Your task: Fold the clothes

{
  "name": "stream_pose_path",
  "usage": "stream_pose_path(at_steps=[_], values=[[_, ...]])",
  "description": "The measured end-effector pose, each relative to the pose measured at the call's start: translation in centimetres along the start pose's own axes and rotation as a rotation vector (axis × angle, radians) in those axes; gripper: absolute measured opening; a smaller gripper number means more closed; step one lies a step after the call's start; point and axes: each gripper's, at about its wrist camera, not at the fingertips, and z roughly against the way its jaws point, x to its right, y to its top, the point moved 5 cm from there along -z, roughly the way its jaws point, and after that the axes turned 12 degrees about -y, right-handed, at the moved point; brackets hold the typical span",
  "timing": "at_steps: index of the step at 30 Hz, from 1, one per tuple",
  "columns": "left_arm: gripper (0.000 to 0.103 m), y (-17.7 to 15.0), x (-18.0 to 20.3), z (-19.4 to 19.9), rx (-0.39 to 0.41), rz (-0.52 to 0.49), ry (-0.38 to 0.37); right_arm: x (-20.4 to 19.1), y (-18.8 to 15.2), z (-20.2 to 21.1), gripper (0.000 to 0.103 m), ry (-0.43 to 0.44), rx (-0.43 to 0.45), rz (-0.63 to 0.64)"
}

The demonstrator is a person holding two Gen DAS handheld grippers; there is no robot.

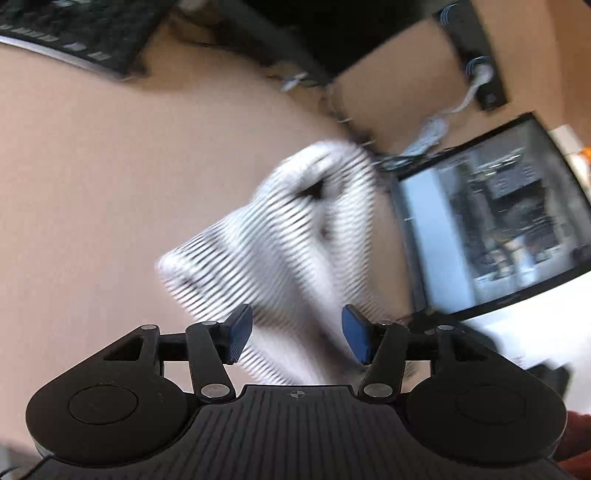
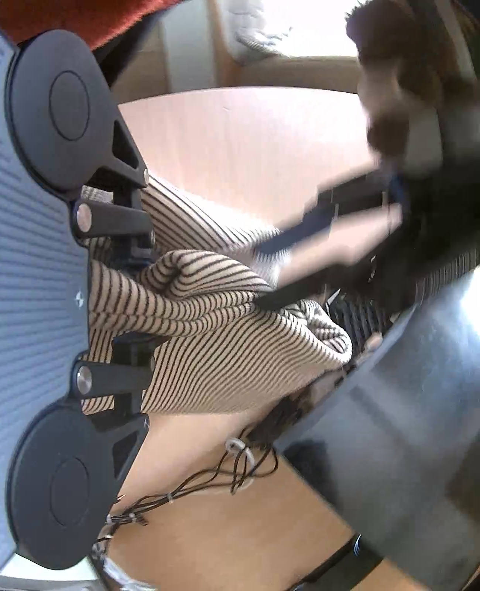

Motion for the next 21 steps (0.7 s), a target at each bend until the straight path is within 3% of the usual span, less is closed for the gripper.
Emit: stream_pose_path(at_steps=[1, 4, 7, 10, 13, 18, 21], values=[[0.055, -0.4, -0.3, 0.4, -0.004, 0.011, 0.017, 0.3, 0.0, 0.1, 0.026, -0.005, -0.005, -0.035], [0.032, -1.0, -1.1, -1.1, -0.034, 0.039, 0.021, 1.6, 0.0, -0.1, 0.024, 0.018, -0.047, -0.161], [0.031, -0.5, -1.0, -3.3, -0.042, 0.033, 0.021, 3.0, -0.3, 0.6, 0.023, 0.084, -0.093, -0.313], [0.03, 0.9, -0.2, -5.3, -0.026, 0.017, 0.008, 4.7, -0.5, 1.9, 0.023, 0.104, -0.084, -0.393], [0.03, 2.4, 0.7, -7.5, -0.002, -0.002, 0.009, 7.4, -0.3, 2.3, 0.023, 0.094, -0.05, -0.36], [0.029, 4.3, 1.9, -9.9, 0.014, -0.025, 0.017, 6.8, -1.4, 1.6, 0.02, 0.144, -0.082, -0.162], [0.029, 4.6, 1.9, -10.2, 0.014, -0.033, 0.001, 4.3, -2.8, 2.1, 0.02, 0.138, -0.088, -0.084]])
